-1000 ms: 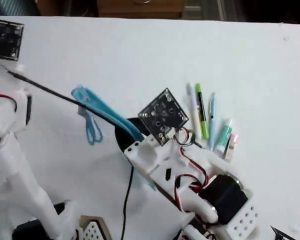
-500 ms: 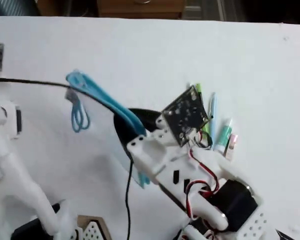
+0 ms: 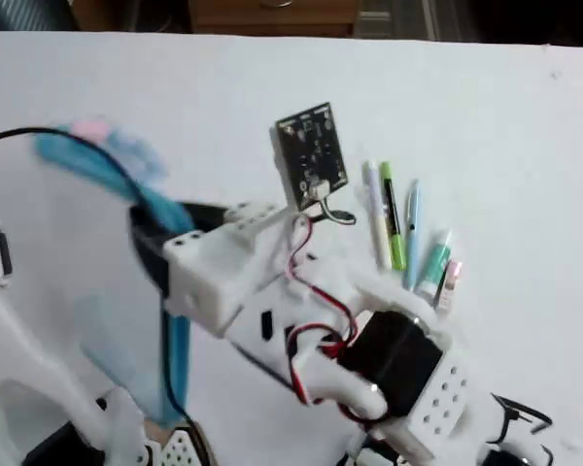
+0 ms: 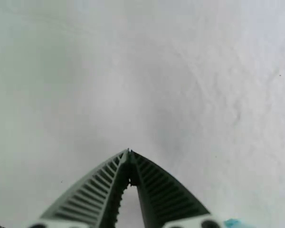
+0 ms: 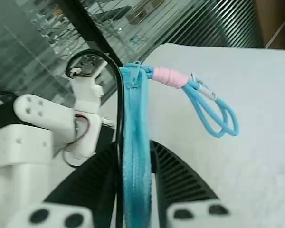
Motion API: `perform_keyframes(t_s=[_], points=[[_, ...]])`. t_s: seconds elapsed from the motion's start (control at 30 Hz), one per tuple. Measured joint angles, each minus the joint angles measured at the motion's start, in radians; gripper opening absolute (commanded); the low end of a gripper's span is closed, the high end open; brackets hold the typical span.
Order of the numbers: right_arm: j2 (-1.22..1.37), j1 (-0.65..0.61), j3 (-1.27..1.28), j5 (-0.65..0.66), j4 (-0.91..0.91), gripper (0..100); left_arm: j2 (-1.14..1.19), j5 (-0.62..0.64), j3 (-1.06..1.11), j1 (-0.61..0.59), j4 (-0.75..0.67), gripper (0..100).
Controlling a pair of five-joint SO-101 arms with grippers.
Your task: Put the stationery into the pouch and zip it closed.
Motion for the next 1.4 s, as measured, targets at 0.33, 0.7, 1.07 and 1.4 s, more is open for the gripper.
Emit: perform_keyframes(t_s=[0.33, 0.7, 1.07, 1.4], points=[[0.264, 0.242, 0.213, -0.038, 0.017, 1.8, 0.0, -0.005, 0.0, -0.018, -0.003, 2], [0.384, 0.299, 0.347, 0.279, 0.189, 25.0, 0.002, 0.133, -0.114, 0.143, -0.081, 2], [0.106, 0.103, 0.356, 0.358, 0.336, 44.4, 0.002, 0.267, -0.126, 0.43, -0.169, 2], [-0.411, 0.219, 0.356, 0.526, 0.353, 44.0, 0.002, 0.284, -0.038, 0.442, -0.247, 2]])
